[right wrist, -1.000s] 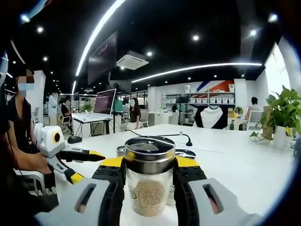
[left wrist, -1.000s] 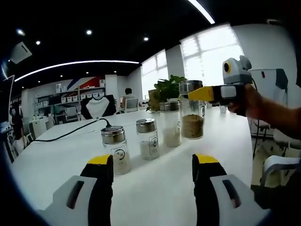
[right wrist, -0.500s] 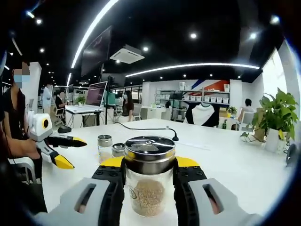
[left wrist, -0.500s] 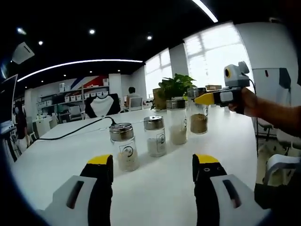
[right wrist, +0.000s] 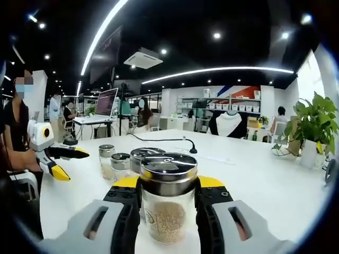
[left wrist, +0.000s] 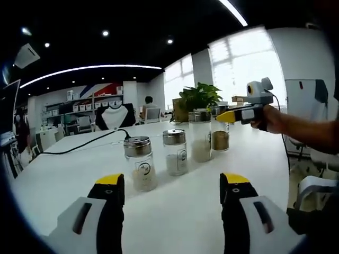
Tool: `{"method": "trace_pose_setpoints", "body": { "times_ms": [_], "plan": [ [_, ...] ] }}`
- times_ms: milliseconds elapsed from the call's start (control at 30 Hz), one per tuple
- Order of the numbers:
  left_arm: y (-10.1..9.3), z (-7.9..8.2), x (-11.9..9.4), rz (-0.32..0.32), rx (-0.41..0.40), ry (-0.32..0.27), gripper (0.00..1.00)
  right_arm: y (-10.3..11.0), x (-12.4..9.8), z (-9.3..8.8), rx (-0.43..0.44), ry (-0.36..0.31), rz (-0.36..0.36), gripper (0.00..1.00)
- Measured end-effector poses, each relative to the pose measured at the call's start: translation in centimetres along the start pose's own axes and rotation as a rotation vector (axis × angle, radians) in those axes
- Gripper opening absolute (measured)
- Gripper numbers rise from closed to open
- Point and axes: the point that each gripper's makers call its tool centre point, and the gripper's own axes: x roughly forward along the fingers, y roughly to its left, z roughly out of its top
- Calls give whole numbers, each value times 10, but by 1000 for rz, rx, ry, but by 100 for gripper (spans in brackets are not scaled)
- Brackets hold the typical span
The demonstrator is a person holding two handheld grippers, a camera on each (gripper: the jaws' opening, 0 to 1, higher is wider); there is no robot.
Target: Rotate the seasoning bottle until the label or dispensing opening points toward the visible target arrow and the bottle remains upright within the marked orientation range
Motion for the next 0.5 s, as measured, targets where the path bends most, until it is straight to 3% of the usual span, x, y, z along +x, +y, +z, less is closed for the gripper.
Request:
{"method": "trace_pose_setpoints", "body": {
  "times_ms": [500],
  "plan": [
    [4, -5, 1, 4, -45, 22, 93, -30, -5, -10, 13, 6, 5, 37]
  ]
}}
